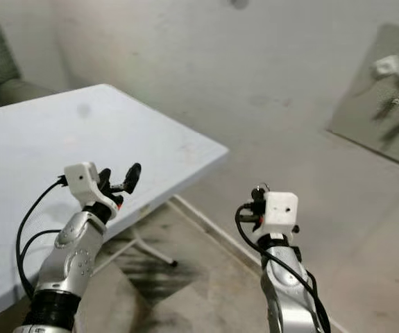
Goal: Hang keys on a hook
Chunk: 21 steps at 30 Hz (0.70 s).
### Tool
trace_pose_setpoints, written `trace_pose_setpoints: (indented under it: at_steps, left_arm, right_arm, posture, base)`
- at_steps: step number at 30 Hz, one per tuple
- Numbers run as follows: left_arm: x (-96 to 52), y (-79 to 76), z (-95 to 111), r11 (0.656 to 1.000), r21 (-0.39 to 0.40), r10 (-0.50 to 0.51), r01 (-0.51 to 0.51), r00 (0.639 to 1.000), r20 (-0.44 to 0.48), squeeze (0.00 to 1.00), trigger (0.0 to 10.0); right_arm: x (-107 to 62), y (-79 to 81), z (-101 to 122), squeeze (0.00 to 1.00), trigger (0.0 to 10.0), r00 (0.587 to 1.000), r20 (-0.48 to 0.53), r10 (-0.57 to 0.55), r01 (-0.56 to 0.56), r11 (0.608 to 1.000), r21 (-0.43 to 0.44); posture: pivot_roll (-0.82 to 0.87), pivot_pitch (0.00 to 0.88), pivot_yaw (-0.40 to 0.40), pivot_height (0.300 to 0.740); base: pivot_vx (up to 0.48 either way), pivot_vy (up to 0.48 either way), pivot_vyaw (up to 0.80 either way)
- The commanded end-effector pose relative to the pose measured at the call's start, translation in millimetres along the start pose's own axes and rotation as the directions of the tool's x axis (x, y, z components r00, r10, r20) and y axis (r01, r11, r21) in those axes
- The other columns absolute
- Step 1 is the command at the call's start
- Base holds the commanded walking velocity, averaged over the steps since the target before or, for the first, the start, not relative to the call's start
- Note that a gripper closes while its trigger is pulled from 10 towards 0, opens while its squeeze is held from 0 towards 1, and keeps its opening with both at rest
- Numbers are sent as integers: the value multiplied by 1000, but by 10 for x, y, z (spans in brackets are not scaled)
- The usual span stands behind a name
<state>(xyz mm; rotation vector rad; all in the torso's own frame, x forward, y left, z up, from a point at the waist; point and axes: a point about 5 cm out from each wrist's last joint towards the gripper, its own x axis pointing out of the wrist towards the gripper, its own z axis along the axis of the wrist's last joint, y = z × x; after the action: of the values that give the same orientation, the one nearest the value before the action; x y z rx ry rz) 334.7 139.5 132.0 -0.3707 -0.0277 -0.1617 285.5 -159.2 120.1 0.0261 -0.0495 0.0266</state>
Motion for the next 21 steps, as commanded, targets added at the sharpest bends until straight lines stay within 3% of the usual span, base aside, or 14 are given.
trace_pose_setpoints:
  at_steps: [1, 21]
  left_arm:
    - [3, -41, -7, 1000, 3, -1, 1, 1000, -8, 0, 10000]
    - [-34, -8, -1, 1000, -7, 19, -19, 999, -27, 0, 10000]
  right_arm:
    - [5, -27, 11, 0, 10000, 1000, 3, -9, 9, 1000, -5]
    - [15, 38, 10, 0, 10000, 1000, 2, -4, 4, 1000, 10]
  posture:
    - [19, 0, -37, 740]
    - [36, 0, -33, 740]
  base:
    - [0, 0, -750]
    - [0, 0, -742]
